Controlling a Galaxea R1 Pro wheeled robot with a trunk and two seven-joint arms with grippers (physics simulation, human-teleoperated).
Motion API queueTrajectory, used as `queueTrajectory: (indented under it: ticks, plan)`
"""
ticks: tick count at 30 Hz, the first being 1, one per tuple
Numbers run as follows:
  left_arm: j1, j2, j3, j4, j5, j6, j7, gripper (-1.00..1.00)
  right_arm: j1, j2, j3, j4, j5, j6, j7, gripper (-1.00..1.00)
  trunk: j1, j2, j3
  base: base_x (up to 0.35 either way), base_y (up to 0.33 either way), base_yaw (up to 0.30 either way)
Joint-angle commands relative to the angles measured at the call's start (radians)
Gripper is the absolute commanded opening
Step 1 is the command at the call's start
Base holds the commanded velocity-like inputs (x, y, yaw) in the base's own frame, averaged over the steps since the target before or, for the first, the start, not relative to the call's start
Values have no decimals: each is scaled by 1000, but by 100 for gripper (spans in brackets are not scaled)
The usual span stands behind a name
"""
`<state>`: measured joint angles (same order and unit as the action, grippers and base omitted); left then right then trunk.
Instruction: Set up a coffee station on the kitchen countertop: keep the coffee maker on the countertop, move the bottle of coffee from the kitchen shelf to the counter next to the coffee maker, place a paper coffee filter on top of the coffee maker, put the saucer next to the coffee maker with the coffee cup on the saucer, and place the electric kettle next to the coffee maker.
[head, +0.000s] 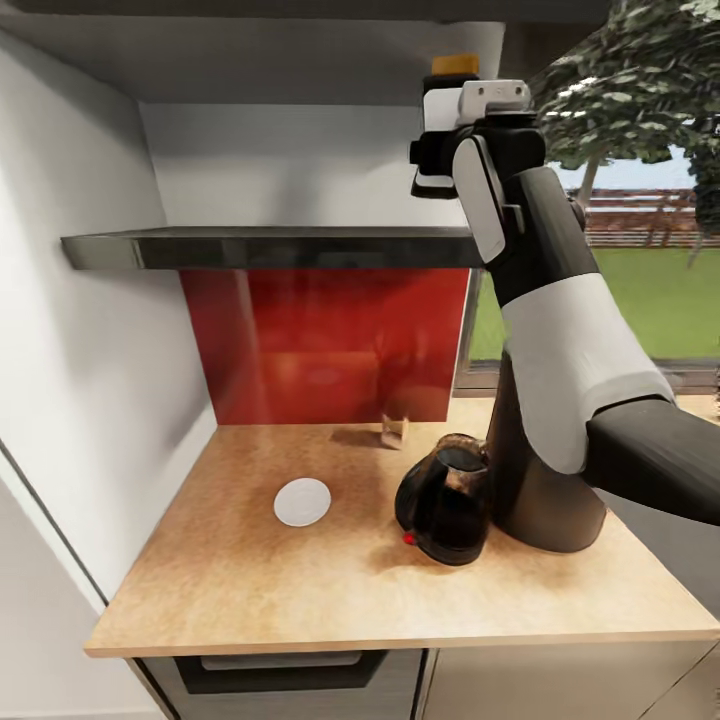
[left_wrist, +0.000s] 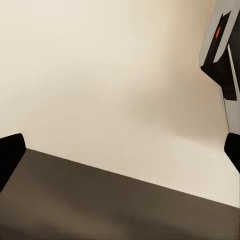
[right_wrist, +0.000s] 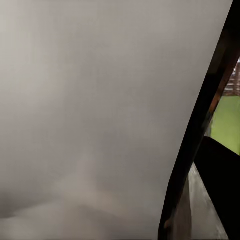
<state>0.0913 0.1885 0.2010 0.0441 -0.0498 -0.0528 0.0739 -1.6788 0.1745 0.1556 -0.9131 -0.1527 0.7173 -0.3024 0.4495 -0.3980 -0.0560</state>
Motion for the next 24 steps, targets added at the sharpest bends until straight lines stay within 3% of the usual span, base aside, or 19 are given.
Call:
queueTrajectory:
  ticks: [1,24]
  plan:
    - [-1,0,6,2,-5,-6,3,100,-1,0,1,0,-8,2,-9,-100,1,-2,-2,0,-313,0]
    - [-1,2,7,2,-5,-6,4,100,-1,0,1,4,-7,2,-9,-100,1,-2,-2,0,-313,0]
